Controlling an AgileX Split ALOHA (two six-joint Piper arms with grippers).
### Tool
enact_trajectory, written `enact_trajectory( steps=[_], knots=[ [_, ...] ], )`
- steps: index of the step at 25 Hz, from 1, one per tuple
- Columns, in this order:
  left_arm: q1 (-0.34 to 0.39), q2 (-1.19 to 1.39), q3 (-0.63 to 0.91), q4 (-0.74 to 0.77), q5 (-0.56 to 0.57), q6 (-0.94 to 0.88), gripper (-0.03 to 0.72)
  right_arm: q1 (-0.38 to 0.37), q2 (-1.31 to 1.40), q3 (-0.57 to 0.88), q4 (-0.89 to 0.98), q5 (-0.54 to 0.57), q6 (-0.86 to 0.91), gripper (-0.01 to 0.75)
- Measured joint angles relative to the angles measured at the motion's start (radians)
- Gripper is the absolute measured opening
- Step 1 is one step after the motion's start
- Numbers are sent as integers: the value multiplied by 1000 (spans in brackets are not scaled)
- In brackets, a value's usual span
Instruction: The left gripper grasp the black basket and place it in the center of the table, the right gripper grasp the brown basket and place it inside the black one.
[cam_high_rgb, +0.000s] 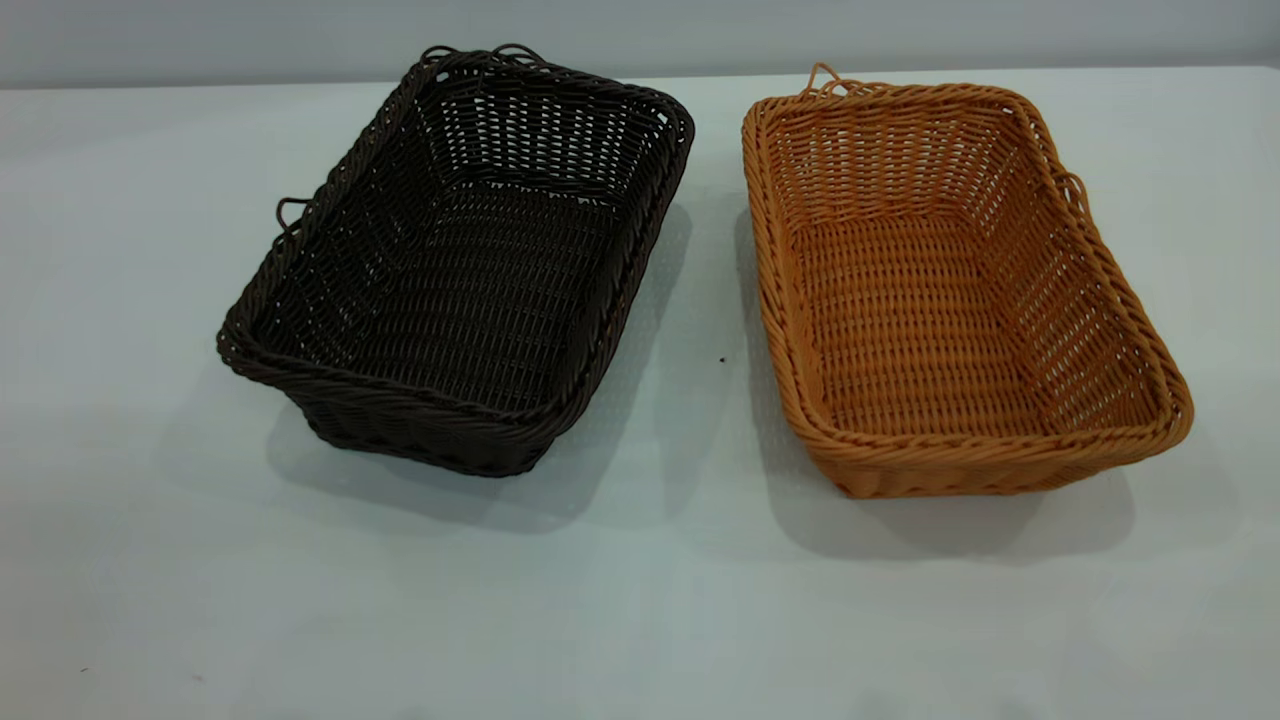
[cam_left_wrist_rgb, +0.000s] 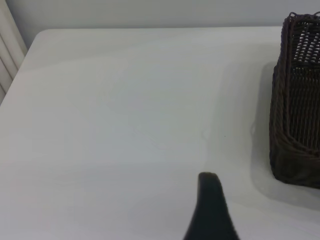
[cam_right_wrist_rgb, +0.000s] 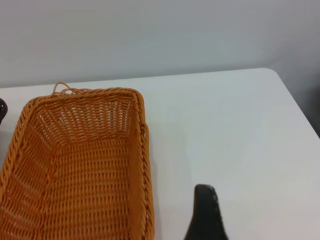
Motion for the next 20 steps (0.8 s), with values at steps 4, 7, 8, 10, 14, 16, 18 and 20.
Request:
enact_trajectory(
  steps=[4, 7, 8, 10, 14, 16, 18, 20],
  knots=[
    [0, 0, -65, 0, 95, 0, 474, 0, 0, -36, 0, 67, 0, 470],
    [0, 0, -165, 0, 125, 0, 474, 0, 0, -131, 0, 97, 0, 470],
    [0, 0, -200, 0, 137, 0, 474, 0, 0, -159, 0, 99, 0, 470],
    [0, 0, -266, 0, 164, 0, 474, 0, 0, -226, 0, 104, 0, 470],
    [0, 0, -401, 0, 197, 0, 474, 0, 0, -349, 0, 105, 0, 470],
    [0, 0, -458, 0, 201, 0, 474, 0, 0, -406, 0, 107, 0, 470],
    [0, 0, -500, 0, 202, 0, 474, 0, 0, -469, 0, 108, 0, 470],
    [0, 0, -537, 0, 203, 0, 474, 0, 0, -525, 0, 109, 0, 470]
  ],
)
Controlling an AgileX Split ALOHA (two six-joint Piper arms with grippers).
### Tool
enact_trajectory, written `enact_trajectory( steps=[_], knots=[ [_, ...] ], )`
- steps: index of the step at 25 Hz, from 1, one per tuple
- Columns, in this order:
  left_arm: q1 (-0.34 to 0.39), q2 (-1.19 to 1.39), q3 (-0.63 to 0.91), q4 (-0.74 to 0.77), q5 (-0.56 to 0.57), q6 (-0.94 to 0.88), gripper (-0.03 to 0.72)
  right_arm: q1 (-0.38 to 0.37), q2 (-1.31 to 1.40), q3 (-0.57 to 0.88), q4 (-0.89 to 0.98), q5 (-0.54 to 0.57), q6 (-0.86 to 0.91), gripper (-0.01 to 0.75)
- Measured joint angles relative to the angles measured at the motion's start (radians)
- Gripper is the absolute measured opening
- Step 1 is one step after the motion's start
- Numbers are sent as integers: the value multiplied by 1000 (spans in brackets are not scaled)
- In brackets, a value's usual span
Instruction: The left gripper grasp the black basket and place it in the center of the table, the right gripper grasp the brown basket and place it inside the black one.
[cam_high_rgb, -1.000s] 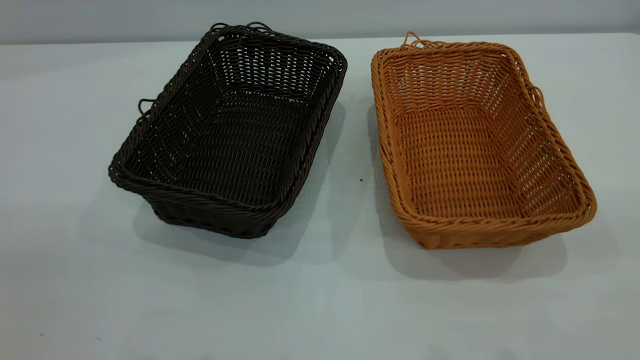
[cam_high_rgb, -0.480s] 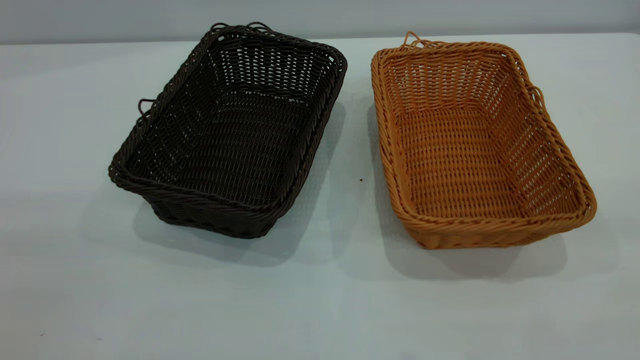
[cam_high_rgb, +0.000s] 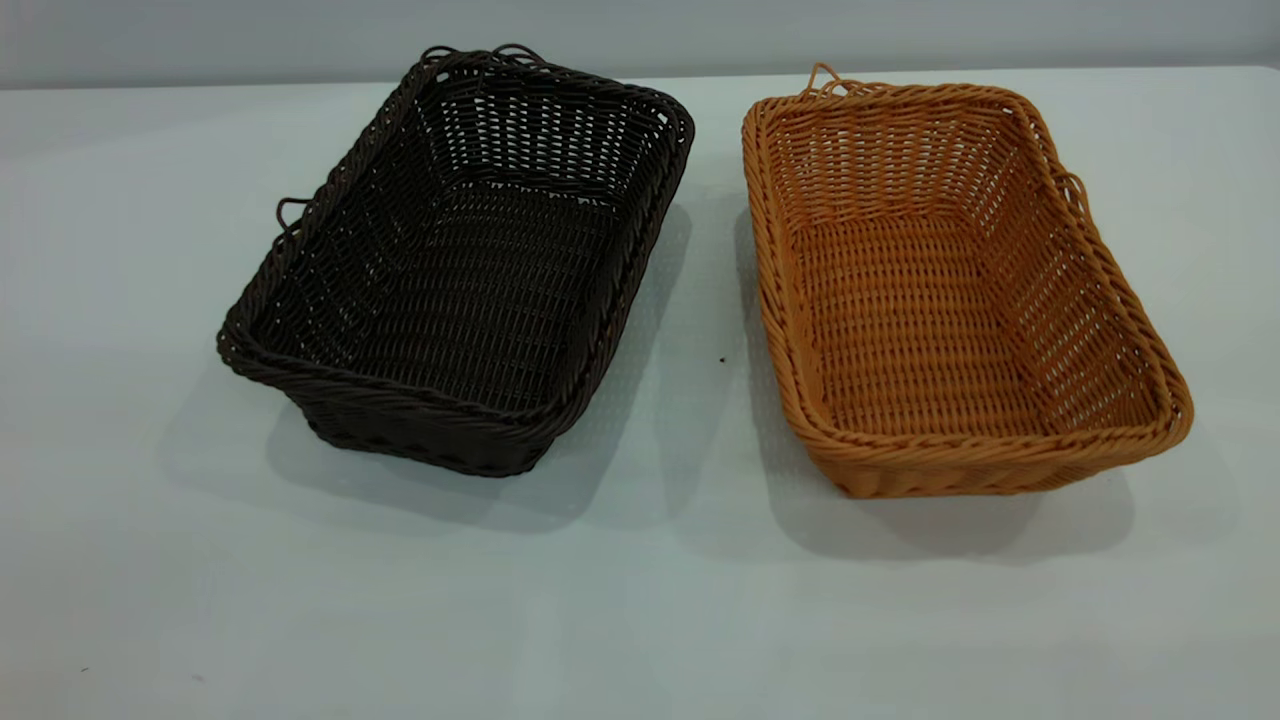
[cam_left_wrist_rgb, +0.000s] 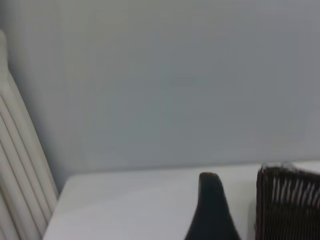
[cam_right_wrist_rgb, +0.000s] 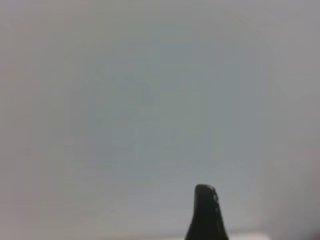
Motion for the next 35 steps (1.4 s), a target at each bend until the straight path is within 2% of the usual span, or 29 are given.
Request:
enact_trajectory(
  steps=[8, 23, 35],
  knots=[
    [0, -2, -83, 0, 4, 0, 474, 0, -2, -175, 0, -7, 0, 470],
    [0, -3, -87, 0, 3, 1, 474, 0, -7, -182, 4, -31, 0, 470],
    [0, -3, -87, 0, 3, 1, 474, 0, -7, -182, 107, -40, 0, 470]
  ],
)
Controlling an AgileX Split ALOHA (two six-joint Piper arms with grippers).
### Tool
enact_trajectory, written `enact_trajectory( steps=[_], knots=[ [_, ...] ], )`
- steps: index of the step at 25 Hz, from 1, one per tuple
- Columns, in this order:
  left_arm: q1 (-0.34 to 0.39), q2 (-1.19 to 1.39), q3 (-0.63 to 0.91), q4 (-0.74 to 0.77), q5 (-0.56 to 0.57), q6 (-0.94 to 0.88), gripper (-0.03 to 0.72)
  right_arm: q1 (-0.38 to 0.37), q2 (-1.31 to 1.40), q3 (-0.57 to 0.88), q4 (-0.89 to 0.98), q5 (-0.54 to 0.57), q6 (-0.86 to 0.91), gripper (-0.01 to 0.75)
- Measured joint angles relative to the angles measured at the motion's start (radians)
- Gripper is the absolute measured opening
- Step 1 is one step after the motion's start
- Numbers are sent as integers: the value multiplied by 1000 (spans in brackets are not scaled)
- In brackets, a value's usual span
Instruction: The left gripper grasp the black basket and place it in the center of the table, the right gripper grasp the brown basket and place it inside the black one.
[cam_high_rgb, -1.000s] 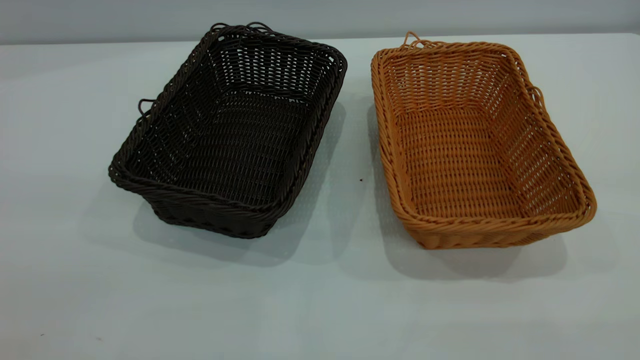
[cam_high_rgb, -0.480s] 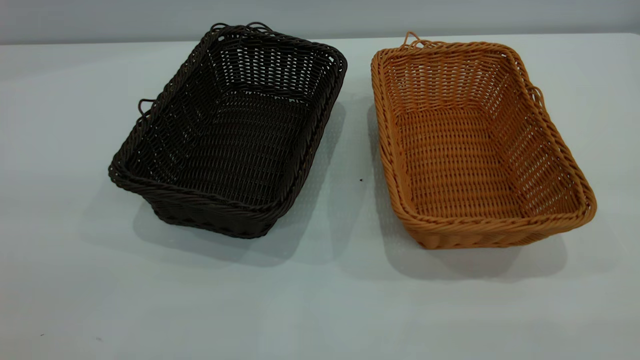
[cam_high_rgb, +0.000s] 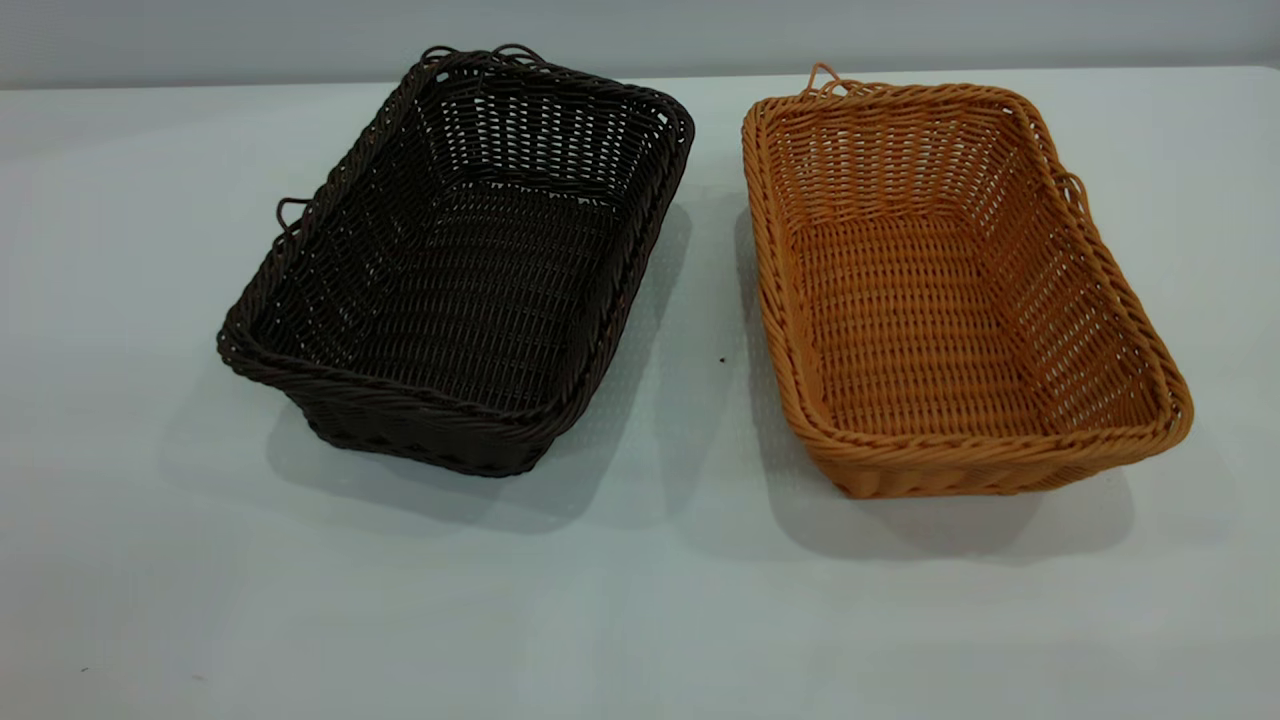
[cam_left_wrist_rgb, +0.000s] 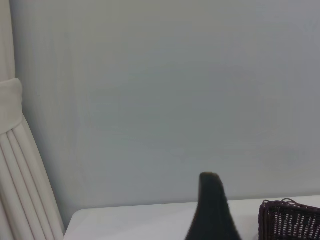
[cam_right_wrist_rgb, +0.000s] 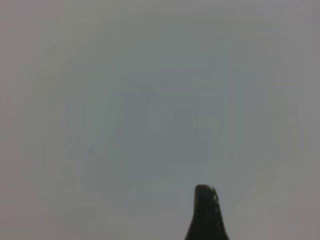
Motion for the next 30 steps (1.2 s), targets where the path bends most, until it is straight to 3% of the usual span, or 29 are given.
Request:
enact_trajectory(
  steps=[13, 17, 23, 30],
  knots=[
    [0, 0, 0, -23, -10, -1, 474, 0, 0, 0, 18, 0, 0, 470],
    [0, 0, 0, -39, -74, -1, 474, 0, 0, 0, 18, 10, 0, 470],
    [0, 67, 0, -47, -71, -1, 474, 0, 48, 0, 62, 163, 6, 480],
    [0, 407, 0, -48, 11, 3, 474, 0, 391, 0, 150, 389, -43, 535]
  ],
)
